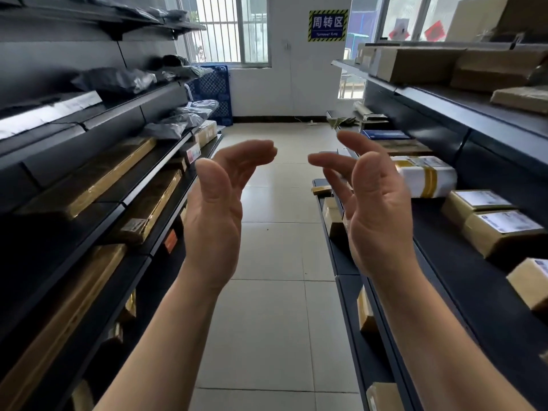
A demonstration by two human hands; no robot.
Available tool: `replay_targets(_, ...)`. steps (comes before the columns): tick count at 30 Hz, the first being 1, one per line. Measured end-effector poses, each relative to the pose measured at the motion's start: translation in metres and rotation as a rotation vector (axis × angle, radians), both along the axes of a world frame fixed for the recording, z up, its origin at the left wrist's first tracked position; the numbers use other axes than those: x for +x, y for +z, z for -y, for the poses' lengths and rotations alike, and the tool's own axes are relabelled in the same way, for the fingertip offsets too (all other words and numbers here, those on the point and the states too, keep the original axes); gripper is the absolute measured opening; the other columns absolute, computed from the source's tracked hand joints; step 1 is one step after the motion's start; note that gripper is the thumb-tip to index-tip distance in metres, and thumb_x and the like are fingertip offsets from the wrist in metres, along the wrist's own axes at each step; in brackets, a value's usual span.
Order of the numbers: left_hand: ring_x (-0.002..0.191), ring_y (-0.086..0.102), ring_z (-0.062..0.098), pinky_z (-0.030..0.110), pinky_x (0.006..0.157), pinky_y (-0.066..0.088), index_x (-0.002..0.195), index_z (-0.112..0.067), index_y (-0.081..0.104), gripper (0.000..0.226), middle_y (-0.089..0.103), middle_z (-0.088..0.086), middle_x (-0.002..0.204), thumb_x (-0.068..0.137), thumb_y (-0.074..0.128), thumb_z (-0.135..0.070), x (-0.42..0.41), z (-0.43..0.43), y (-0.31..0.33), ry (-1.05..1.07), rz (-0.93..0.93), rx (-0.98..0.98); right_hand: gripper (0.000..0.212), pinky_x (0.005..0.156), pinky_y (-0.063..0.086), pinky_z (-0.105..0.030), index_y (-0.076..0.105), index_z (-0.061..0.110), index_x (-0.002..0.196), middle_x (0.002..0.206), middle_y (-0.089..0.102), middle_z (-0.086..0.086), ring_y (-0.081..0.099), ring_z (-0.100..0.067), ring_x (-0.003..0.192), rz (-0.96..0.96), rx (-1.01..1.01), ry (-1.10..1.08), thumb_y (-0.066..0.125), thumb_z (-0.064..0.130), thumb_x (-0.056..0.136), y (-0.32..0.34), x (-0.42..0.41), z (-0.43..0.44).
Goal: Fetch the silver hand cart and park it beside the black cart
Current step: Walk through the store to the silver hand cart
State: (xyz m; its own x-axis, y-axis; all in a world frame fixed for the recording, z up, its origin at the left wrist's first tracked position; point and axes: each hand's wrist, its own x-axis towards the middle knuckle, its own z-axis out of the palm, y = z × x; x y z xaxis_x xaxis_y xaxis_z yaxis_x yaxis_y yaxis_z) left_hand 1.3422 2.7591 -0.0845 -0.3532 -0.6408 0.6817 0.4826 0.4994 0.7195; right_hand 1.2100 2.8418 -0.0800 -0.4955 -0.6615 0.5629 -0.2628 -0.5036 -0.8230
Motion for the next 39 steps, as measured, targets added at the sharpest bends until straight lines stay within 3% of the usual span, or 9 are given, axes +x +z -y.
replay_targets(11,0.116,0.057,0.029,0.037,0.106,0.040,0.113,-0.004,0.057,0.084,0.063,0.013,0.113,0.075,0.038,-0.076,-0.020,0.064,-0.007,-0.044,-0.018,0.040,0.068,0.110,0.034,-0.051,0.054,0.031,0.115,0.103,0.073,-0.002,0.061,-0.018,0.117,0.007,0.020,-0.017,0.050,0.078,0.067,-0.010,-0.019,0.059)
replay_targets(39,0.118,0.056,0.030,0.043,0.110,0.036,0.112,-0.010,0.059,0.080,0.064,0.010,0.114,0.076,0.034,-0.076,-0.180,0.218,-0.007,0.084,-0.008,0.029,0.065,0.111,0.032,-0.053,0.055,0.031,0.114,0.101,0.074,0.002,0.060,-0.023,0.117,0.015,-0.005,0.119,0.051,0.077,0.069,-0.009,-0.185,0.236)
